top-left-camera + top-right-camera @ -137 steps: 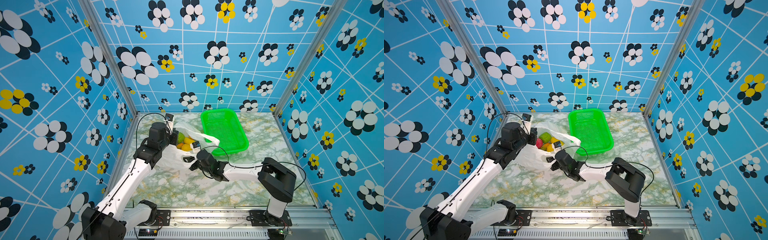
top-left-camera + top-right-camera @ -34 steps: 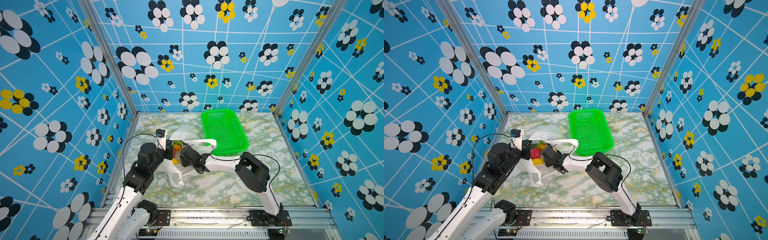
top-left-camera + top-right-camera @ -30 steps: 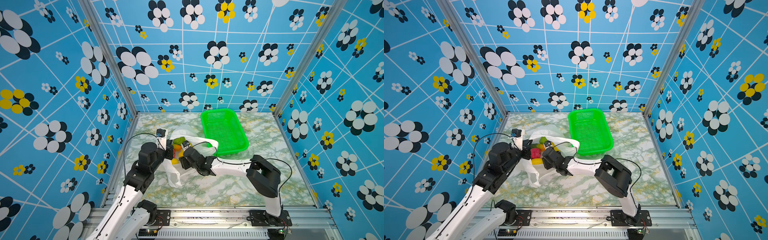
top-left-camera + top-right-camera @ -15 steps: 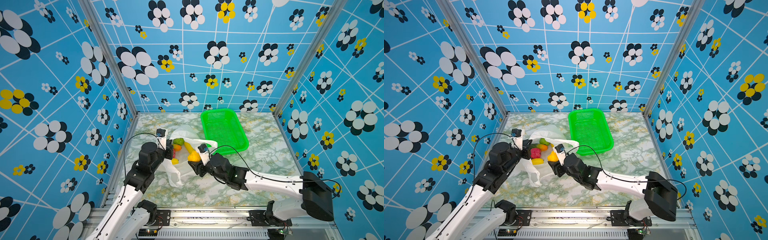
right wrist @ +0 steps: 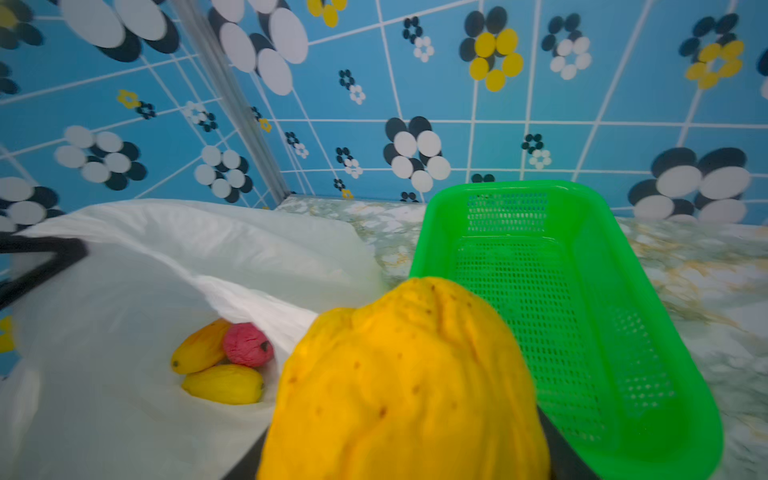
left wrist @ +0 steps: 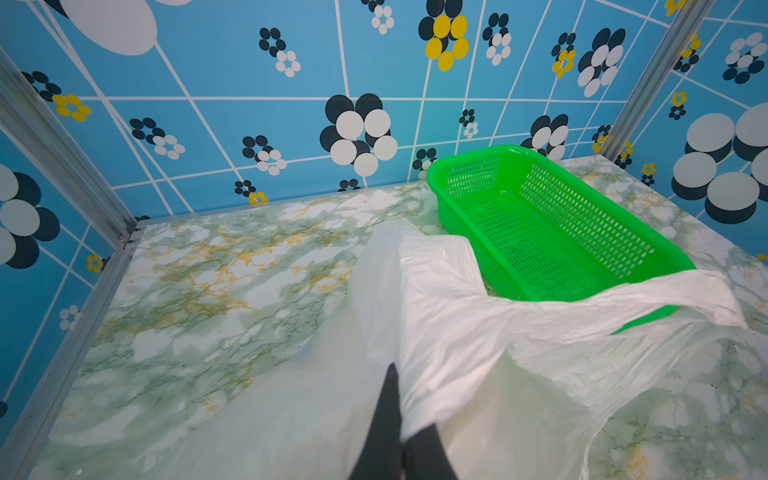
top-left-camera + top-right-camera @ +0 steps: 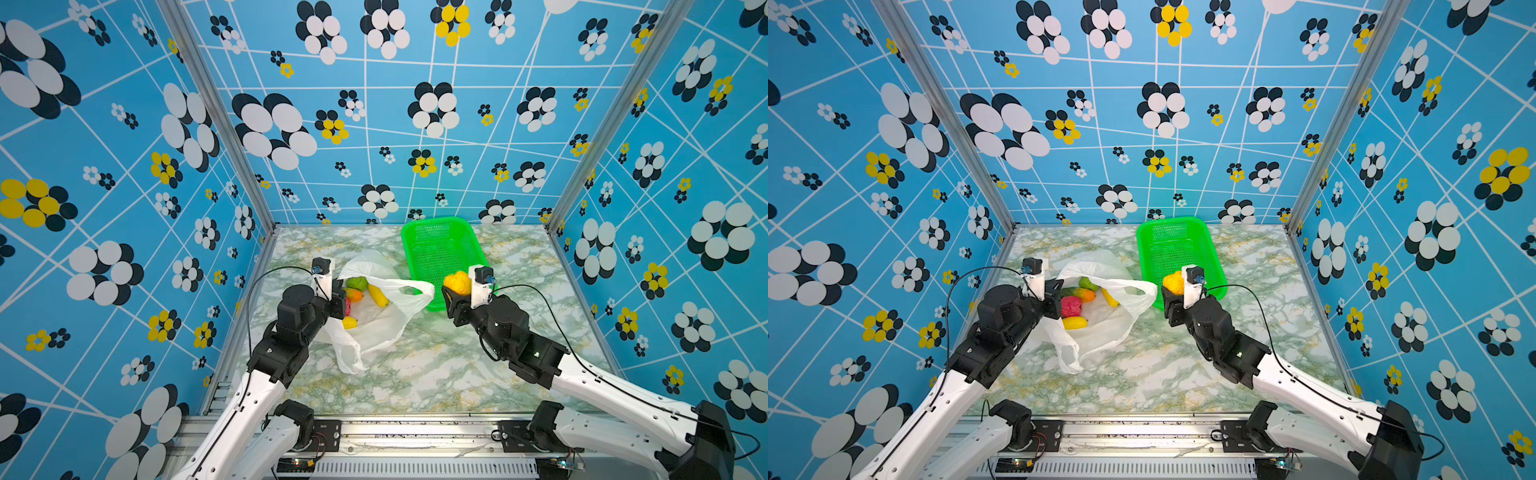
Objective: Untie the knot of the plastic bag and take out the fruit
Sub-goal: 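Lift the yellow fruit out and carry it to the green basket, then lower the yellow fruit into the green basket and open the right gripper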
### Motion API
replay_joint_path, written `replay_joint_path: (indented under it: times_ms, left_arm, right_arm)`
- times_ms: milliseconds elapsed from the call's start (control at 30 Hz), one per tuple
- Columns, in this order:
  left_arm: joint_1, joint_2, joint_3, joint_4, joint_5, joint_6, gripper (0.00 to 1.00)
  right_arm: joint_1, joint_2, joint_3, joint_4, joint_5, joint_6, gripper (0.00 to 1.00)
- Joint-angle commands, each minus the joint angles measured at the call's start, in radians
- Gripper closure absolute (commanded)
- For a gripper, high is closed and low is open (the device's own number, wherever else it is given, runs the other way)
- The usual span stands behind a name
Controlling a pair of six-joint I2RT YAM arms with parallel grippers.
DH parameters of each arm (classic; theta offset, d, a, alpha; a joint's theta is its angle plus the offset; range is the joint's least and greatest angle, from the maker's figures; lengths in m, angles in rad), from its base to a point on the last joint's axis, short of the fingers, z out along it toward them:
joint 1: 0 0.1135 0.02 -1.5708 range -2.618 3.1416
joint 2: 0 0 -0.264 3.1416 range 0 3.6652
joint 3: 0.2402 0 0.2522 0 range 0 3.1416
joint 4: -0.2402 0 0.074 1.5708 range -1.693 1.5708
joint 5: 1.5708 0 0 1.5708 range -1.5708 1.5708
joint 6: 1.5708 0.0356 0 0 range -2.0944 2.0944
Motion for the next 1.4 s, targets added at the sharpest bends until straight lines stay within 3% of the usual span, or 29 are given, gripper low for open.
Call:
replay_joint_path:
  times_ms: [0,300,400,533,633,833,1000,1367]
  left_arm:
    - [-0.007,-0.013,-0.008,0.016,-0.015,-0.014,1.00]
    - [-0.007,-0.030,-0.014,0.018,-0.020,-0.016,1.00]
    - [-0.007,-0.028,-0.013,0.017,-0.018,-0.016,1.00]
    - [-0.006,-0.025,-0.015,0.019,-0.021,-0.016,1.00]
    - [-0.006,-0.018,-0.015,0.025,-0.022,-0.014,1.00]
    - [-0.006,0.008,-0.011,0.033,-0.018,-0.013,1.00]
    - [-0.006,0.001,-0.014,0.035,-0.019,-0.011,1.00]
    - [-0.005,-0.051,-0.026,0.025,-0.078,0.017,1.00]
  right_arm:
    - [-0.147,0.041,-0.001,-0.125,-0.077,0.141,0.69]
    - [-0.406,0.462,0.177,-0.235,-0.360,0.198,0.76]
    - [-0.440,0.575,0.236,-0.243,-0.373,0.193,0.75]
    - [-0.450,0.660,0.287,-0.281,-0.298,0.177,0.75]
    - [-0.449,0.671,0.295,-0.331,-0.215,0.180,0.74]
    - [-0.449,0.610,0.233,-0.381,-0.052,0.212,0.57]
    - [-0.450,0.609,0.229,-0.354,-0.107,0.198,0.44]
    - [-0.449,0.663,0.259,-0.315,-0.144,0.191,0.39]
